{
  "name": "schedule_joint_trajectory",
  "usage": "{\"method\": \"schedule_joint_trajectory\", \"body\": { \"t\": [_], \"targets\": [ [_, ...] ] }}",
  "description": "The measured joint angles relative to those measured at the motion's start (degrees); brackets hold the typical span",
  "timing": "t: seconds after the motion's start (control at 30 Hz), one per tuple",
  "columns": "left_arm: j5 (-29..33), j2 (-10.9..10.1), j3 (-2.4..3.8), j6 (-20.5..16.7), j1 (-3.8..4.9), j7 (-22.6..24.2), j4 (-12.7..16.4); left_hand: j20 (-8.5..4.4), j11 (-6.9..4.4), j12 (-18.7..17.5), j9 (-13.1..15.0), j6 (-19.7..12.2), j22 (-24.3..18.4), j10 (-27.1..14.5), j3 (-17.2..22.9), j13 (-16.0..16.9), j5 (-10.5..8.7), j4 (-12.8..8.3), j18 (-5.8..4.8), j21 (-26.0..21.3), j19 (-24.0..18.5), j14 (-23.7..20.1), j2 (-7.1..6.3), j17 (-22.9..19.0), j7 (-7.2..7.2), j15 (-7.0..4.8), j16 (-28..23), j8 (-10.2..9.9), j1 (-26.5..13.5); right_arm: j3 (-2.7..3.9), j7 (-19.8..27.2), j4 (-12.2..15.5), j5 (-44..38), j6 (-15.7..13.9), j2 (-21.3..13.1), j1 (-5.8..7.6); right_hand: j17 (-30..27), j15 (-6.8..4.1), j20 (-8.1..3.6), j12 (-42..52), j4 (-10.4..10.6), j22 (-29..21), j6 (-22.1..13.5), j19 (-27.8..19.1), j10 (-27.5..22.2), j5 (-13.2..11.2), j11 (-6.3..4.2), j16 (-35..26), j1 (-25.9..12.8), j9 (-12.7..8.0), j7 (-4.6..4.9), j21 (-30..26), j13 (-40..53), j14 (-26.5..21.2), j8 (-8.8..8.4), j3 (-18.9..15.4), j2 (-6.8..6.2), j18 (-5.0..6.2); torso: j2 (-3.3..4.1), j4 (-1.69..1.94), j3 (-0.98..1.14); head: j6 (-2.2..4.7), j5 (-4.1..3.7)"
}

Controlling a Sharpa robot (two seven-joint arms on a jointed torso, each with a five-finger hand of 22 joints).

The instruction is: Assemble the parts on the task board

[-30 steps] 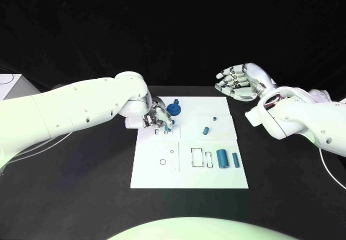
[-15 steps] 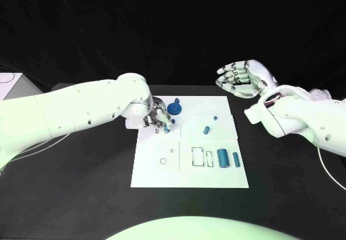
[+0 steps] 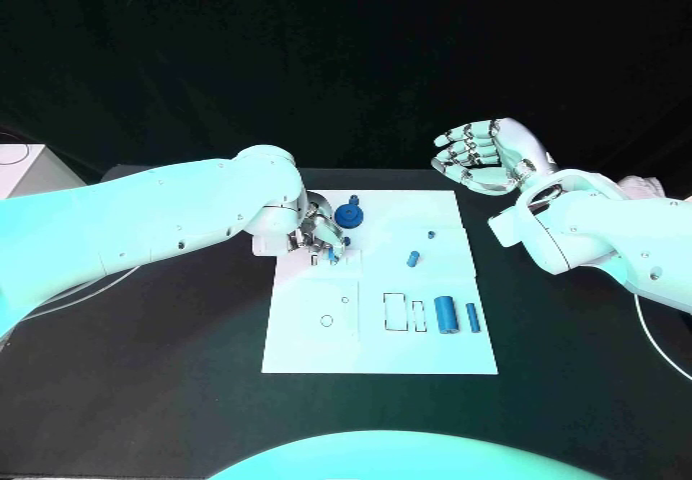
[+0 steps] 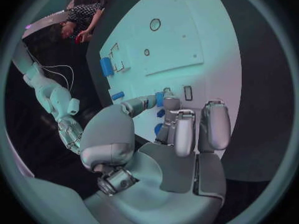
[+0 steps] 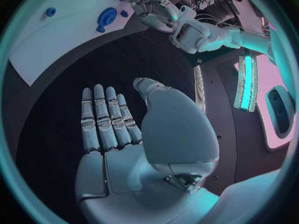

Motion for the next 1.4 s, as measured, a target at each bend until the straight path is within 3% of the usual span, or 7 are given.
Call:
{"method": "schedule_joint_trajectory", "body": {
  "t": [0.23,0.43,1.4],
  "targets": [
    [-0.2,0.1,-0.85,0.1,0.01,0.0,-0.3,0.0,0.01,0.0,0.0,0.0,0.0,0.0,0.0,0.0,0.0,0.0,-0.01,0.0,0.0,0.0,0.0,0.0,0.0,0.0,0.0,0.2,0.0,0.0,0.0,0.0,0.1,0.0,0.0,-0.06,-0.1,0.0,0.0,0.0,0.0,-0.1,0.0,0.0,0.0,0.0,0.0,0.0,0.0,-0.1,0.0,0.0,-0.1,0.0,0.0,0.0,0.0,0.0,-0.03,-0.02,0.01,-0.17,0.01],
    [-0.2,0.1,-1.14,0.2,0.11,0.0,-0.3,0.0,0.02,0.0,-0.2,0.0,0.0,0.0,0.0,0.0,-0.01,0.0,0.0,0.0,0.0,0.0,0.0,0.0,0.0,0.0,0.0,0.2,0.0,0.0,0.0,0.0,0.1,0.1,0.0,-0.08,-0.1,0.0,0.0,-0.2,-0.1,-0.1,0.0,0.0,0.0,0.0,0.0,0.0,0.0,0.0,0.0,0.0,-0.2,0.0,-0.17,-0.1,0.0,0.0,-0.07,-0.01,0.03,-0.21,-0.05],
    [-0.2,0.0,-1.24,1.1,0.21,0.2,-0.4,0.0,-0.1,0.0,-0.1,0.2,0.0,0.3,-0.1,0.1,0.5,-0.1,0.0,0.0,0.0,-0.2,0.01,0.0,-0.22,-0.2,0.0,0.2,0.0,0.0,0.0,0.0,0.2,0.1,-0.1,-0.15,-0.3,0.0,0.0,-0.2,-0.1,-0.4,0.0,-0.4,0.2,0.0,0.19,0.0,0.0,-0.1,0.0,0.0,-0.3,0.0,-0.22,-0.2,0.0,0.01,-0.07,0.02,0.01,-0.38,-0.06]
  ]
}}
